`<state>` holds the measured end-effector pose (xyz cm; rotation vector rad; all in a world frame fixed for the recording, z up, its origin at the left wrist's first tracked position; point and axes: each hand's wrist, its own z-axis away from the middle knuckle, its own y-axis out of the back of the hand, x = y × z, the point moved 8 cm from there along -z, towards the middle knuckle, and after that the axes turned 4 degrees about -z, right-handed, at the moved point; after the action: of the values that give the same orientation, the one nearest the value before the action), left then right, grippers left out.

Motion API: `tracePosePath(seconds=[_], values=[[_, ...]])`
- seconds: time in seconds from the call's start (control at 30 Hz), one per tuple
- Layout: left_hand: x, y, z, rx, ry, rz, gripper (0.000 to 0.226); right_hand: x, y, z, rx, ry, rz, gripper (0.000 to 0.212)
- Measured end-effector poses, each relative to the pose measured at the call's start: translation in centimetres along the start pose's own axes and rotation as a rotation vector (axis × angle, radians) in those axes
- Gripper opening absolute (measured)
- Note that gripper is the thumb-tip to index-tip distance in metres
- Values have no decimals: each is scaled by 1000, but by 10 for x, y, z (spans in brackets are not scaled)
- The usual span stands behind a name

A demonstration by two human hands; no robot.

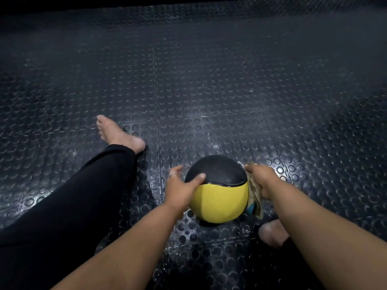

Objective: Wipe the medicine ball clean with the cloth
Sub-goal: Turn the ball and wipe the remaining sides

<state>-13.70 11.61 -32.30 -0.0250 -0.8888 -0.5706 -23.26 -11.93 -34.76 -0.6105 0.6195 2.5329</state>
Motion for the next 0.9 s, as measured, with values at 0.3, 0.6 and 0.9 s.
tracePosePath(seconds=[0.3, 0.6, 0.9], values=[[-22, -21, 1, -253, 273, 202, 108, 28, 1, 13, -75, -51, -273, 22], [0, 17, -6, -97, -36, -83, 122, 3, -32, 9, -79, 190, -90, 9], [34, -20, -3, -146, -142, -741, 133, -32, -34, 40, 242, 487, 195, 19]])
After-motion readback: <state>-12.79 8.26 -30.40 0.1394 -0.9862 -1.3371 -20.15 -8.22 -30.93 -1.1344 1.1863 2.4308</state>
